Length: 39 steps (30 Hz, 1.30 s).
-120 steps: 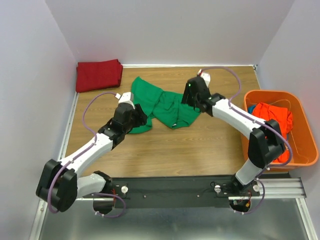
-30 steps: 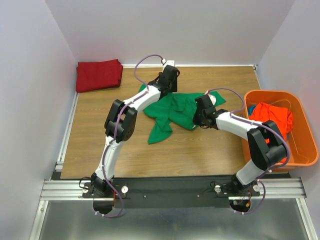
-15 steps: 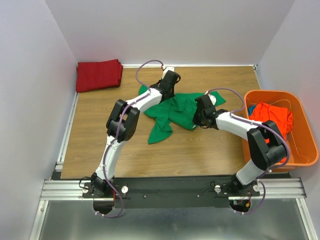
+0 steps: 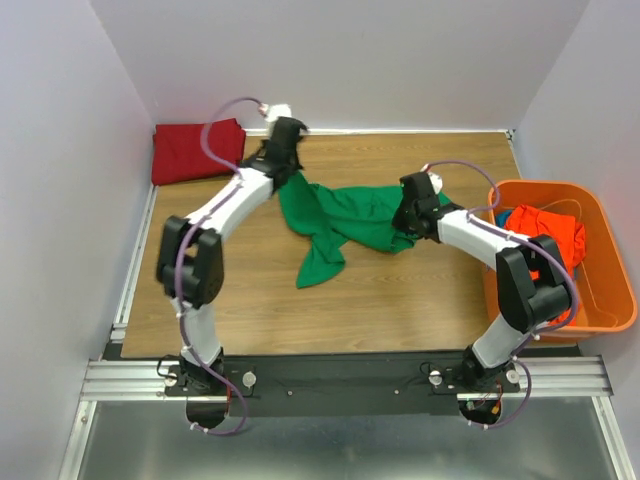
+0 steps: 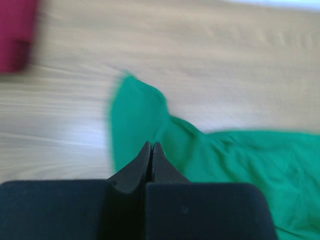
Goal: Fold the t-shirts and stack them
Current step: Flatten out the tshirt
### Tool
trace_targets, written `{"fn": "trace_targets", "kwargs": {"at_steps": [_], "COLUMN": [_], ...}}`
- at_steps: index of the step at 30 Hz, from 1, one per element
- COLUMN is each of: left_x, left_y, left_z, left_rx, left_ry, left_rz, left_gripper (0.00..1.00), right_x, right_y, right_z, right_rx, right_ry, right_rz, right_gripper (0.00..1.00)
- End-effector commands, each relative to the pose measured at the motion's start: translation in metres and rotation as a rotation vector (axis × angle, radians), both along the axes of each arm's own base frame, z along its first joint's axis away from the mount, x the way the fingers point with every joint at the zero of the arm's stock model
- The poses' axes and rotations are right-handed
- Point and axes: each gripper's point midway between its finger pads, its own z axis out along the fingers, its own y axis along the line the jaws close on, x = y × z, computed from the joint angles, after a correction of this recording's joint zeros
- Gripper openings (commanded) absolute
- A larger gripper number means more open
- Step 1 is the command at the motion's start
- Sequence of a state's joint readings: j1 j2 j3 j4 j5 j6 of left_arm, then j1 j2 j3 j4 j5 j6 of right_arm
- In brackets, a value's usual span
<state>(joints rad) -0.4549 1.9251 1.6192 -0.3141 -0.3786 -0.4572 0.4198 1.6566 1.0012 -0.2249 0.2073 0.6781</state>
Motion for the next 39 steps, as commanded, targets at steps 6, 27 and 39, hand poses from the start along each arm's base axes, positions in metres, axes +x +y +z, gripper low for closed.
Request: {"fn": "trace_targets", "kwargs": {"at_steps": [6, 27, 39], "left_x": [0.011, -0.128, -0.221], "left_y": [0.131, 0.182, 0.197], "left_z": [0.123, 0.333, 0.388], "left_rx": [-0.103, -0.266, -0.292], "left_ry": [-0.243, -0.722, -0.909], "left_rz": [0.2, 0.208, 0.229], "left_gripper": [0.0, 0.0, 0.0], "right_x": [0.11, 0.055, -0.035], "right_y": [-0.042, -0.096, -0.104], "right_z": [0.109, 0.418, 0.466], "right_rx": [-0.004, -0.05, 0.017], "right_ry": [-0.223, -0.812, -0.961], "right_rz": [-0.11, -0.137, -0.085], "right_gripper": [0.01, 0.01, 0.01]}}
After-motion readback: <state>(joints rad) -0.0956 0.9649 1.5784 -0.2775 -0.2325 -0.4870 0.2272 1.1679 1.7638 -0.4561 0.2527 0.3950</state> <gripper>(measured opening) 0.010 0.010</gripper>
